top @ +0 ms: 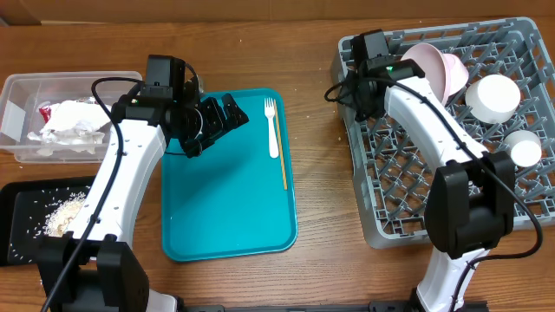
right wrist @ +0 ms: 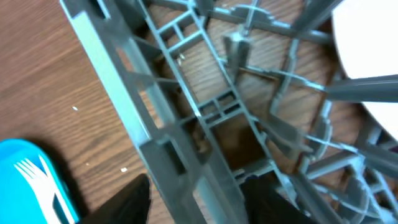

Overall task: Sort waste into correct bins and load items into the dishwasher
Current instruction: 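Move the right gripper over the teal tray above the white fork, then lower the right gripper and close it on the white fork, then carry the fork with the right gripper into the dish rack and release, then return the right gripper to the teal tray and grasp the wooden stick, then carry the wooden stick with the right gripper into the rack and release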

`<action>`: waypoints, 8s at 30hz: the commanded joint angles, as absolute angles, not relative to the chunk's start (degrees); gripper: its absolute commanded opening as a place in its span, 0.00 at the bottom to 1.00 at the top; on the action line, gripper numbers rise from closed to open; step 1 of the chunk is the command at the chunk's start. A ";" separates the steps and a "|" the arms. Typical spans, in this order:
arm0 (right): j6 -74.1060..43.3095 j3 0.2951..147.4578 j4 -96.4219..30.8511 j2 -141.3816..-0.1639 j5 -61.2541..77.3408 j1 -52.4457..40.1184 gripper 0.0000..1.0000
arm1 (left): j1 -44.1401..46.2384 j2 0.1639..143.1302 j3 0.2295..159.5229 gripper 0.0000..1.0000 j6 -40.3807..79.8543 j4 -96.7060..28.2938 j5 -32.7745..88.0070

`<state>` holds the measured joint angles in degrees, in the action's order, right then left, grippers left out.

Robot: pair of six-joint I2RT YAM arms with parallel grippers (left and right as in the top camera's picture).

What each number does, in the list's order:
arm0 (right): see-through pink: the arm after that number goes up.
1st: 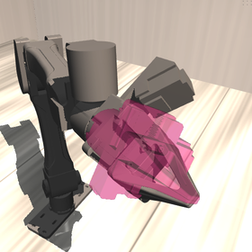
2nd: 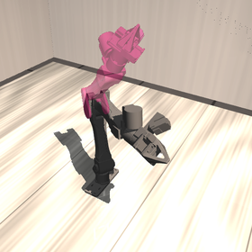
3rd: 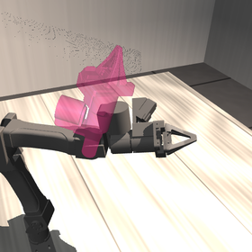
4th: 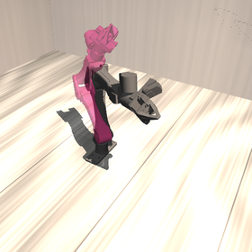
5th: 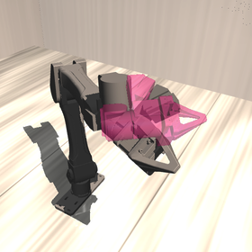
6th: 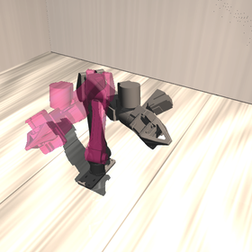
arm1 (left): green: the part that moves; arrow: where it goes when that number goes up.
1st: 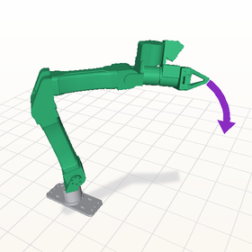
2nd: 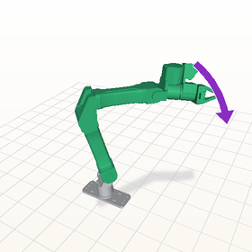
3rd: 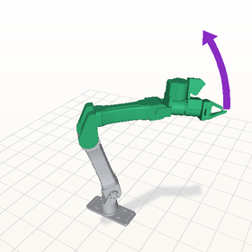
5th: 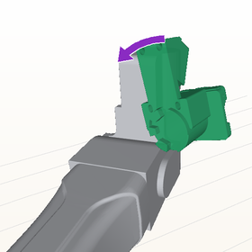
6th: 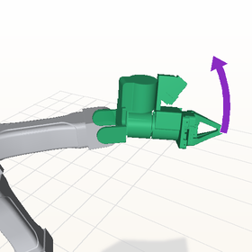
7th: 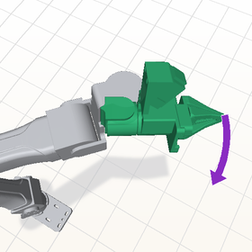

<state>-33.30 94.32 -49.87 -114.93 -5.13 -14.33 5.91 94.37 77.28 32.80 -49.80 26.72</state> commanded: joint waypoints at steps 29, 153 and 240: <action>-20.71 111.44 -54.81 -131.87 5.76 -34.41 0.63 | -4.60 94.41 77.65 1.00 34.68 -52.71 -0.67; 0.30 132.40 -75.90 -132.68 7.73 -7.35 0.47 | -4.58 94.41 77.65 1.00 34.72 -52.64 -0.60; 5.80 152.83 -92.03 -131.98 8.23 -6.90 0.04 | -4.58 94.41 77.65 1.00 34.72 -52.66 -0.45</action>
